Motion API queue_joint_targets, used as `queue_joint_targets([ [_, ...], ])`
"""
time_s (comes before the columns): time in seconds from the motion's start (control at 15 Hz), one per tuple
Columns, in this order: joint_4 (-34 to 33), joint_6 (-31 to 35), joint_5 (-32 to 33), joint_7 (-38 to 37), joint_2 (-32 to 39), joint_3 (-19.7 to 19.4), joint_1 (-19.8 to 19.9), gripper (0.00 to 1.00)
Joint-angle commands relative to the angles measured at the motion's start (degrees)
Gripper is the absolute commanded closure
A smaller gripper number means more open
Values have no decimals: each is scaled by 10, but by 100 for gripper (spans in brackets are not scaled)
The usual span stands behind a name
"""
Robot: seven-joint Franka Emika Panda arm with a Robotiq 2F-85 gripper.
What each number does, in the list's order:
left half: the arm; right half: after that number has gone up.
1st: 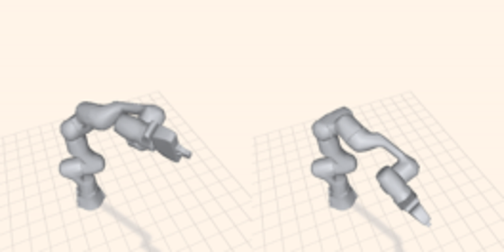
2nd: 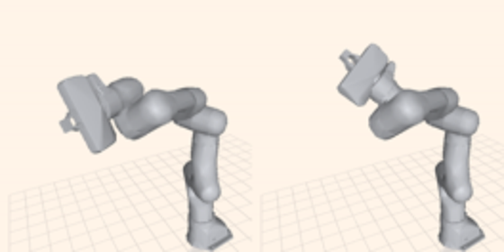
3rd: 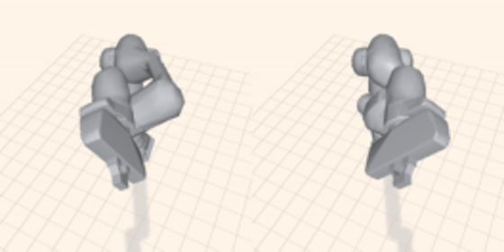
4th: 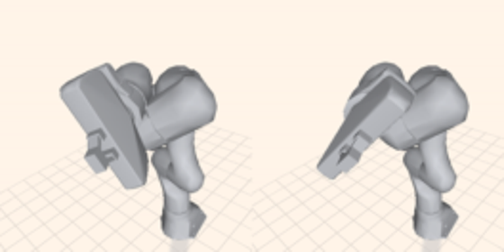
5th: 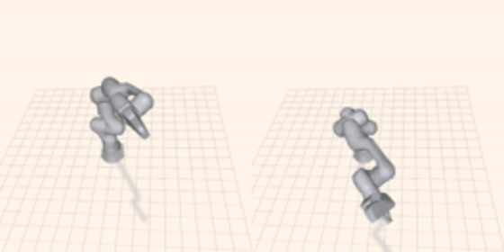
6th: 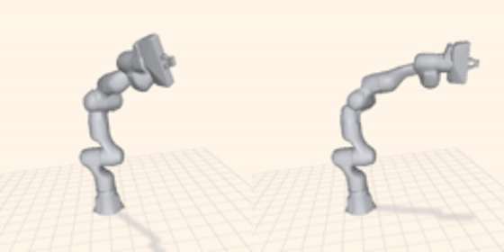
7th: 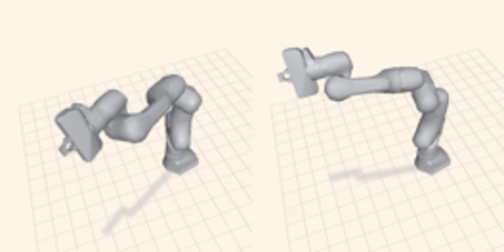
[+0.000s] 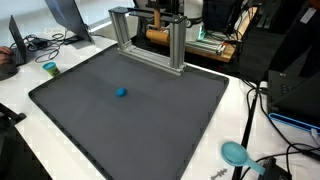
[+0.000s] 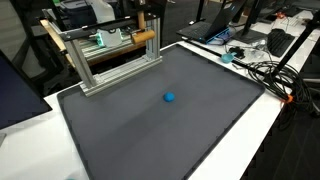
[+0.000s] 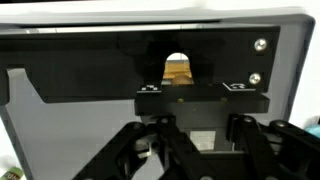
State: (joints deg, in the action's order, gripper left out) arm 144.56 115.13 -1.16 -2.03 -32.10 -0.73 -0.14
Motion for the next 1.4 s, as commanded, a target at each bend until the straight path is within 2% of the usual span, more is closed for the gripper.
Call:
queue_joint_targets([
  [0.0, -40, 37, -56, -87, 35, 36, -19, 78],
  [0.2, -75, 83, -64, -141, 83, 76, -27, 78],
  [0.4, -121, 116, -28, -202, 145, 113, -21, 78],
  [0.53, -160, 103, -3, -235, 185, 125, -16, 78],
  [0.6, -183, 73, -4, -233, 202, 120, -19, 78],
  [0.67, -126, 107, -18, -216, 160, 113, -30, 53],
  [0.93, -167, 93, -12, -222, 205, 110, -30, 53],
  [1.0, -174, 104, -7, -215, 217, 105, -25, 78],
  [1.13, -178, 143, -5, -148, 228, 81, -16, 78],
  [1.2, -168, 117, -8, -195, 215, 96, -27, 53],
  [1.33, -169, 136, -8, -161, 226, 78, -22, 53],
])
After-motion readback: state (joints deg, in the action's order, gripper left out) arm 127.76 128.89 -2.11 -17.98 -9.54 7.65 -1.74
